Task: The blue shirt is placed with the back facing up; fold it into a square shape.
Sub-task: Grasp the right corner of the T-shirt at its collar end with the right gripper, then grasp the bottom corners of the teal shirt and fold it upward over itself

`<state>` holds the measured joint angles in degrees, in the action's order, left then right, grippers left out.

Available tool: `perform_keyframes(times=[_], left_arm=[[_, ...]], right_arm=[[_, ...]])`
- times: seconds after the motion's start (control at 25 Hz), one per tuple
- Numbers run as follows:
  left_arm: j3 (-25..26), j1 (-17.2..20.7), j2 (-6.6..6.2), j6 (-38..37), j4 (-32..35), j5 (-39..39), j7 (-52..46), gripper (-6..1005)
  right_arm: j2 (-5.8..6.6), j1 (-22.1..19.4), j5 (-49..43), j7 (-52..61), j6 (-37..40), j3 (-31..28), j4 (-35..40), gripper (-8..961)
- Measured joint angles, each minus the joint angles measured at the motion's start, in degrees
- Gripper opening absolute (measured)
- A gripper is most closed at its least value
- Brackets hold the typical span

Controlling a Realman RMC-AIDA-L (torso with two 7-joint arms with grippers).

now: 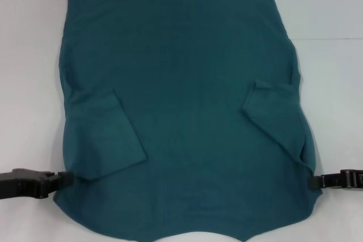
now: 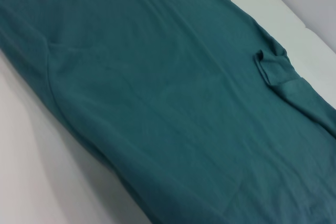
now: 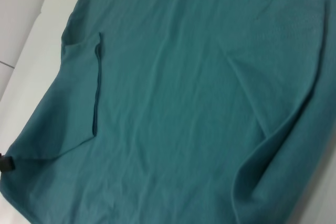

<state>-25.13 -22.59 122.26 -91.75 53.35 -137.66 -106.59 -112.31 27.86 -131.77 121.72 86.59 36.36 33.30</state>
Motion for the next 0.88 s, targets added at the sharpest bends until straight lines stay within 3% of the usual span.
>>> perform_keyframes(times=[0.08,0.4,0.88], left_arm=[[0.0,0.0,0.0,0.0,0.0,0.0,0.0,14],[0.0,-0.1,-0.07,0.0,0.0,0.0,0.0,14],[1.8,0.7,-0.65,-4.3,0.7,-0.4,-2.6,14]], right_arm=[[0.01,0.0,-0.1,0.0,0.0,0.0,0.0,237],[-0.01,-0.5,-1.2,-0.2,0.2,-0.8,0.0,26],[0.35,-4.6,-0.9,-8.7,6.1,-9.8,0.0,22]])
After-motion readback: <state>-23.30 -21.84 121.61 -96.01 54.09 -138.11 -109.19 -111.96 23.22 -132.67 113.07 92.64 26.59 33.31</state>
